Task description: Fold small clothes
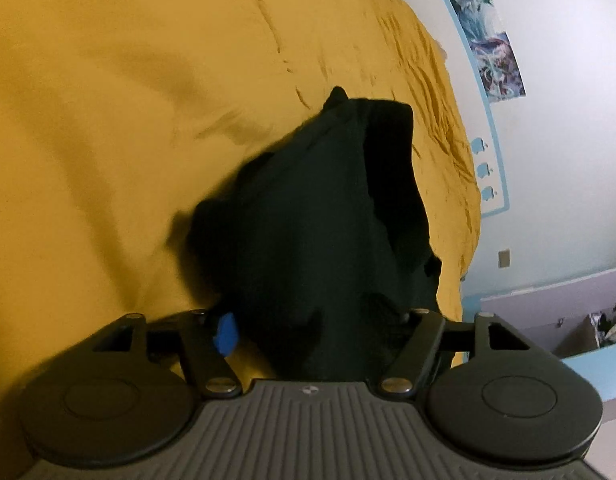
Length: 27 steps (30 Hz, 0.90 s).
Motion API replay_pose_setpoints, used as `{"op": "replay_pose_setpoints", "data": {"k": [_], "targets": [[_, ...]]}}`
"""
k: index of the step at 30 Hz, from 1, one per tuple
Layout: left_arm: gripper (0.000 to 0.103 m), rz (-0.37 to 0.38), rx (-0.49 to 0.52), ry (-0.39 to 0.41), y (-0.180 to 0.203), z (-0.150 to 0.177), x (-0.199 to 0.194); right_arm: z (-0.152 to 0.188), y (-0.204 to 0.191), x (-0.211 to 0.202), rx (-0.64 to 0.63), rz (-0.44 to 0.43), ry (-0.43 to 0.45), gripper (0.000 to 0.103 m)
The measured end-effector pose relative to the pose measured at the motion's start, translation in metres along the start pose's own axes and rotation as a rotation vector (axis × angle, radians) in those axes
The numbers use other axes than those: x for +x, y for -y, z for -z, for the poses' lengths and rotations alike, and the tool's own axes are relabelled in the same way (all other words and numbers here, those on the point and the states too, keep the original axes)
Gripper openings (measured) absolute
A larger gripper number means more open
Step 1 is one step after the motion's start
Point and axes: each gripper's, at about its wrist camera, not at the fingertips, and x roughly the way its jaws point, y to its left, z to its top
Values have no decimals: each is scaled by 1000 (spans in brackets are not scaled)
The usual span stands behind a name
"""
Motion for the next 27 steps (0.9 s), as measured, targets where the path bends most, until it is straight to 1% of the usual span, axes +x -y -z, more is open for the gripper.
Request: {"op": "replay_pose_setpoints", "data": {"k": [2, 3, 4, 5, 6, 7, 8, 9, 10, 11, 14, 16, 18, 20, 22, 24, 26, 27], "targets": [[80, 12, -24, 21, -1, -3, 8, -5, -3, 9, 9, -19, 48, 75], [80, 26, -35, 28, -2, -4, 12, -7, -4, 14, 17, -18, 69, 75], [78, 53, -39, 30, -3, -6, 16, -8, -4, 18, 32, -18, 92, 75], [64, 93, -47, 30, -5, -9, 21, -10, -6, 24, 36, -15, 103, 72], [34, 114, -77, 38, -9, -10, 24, -11, -8, 30, 41, 11, 116, 65], [18, 107, -124, 48, -14, -10, 26, -13, -11, 34, 37, 48, 119, 33], [15, 112, -172, 48, -18, -11, 28, -16, -13, 39, 31, 75, 109, 11], [14, 120, -190, 50, -19, -11, 28, -18, -14, 39, 35, 82, 111, 11], [14, 118, -184, 50, -15, -12, 27, -20, -17, 38, 34, 79, 109, 10], [12, 122, -167, 53, -9, -13, 23, -22, -23, 35, 19, 74, 109, 10], [9, 170, -101, 67, 15, -15, 7, -26, -51, 17, -72, 25, 115, 7], [6, 183, -38, 78, 34, -15, -7, -28, -70, -2, -129, 1, 133, 4], [5, 207, -21, 67, 44, -10, -22, -30, -79, -24, -130, -11, 137, 2], [5, 231, 0, 45, 48, 4, -38, -29, -78, -54, -141, -24, 143, 2], [5, 235, 8, 17, 41, 27, -52, -22, -67, -81, -176, 1, 143, 2], [5, 218, -21, -22, 21, 51, -57, -14, -39, -99, -153, 38, 123, 2], [5, 169, -63, -65, -8, 73, -55, -7, -6, -108, -107, 89, 108, 2], [5, 142, -83, -73, -23, 82, -53, -3, 13, -111, -76, 117, 106, 2]]}}
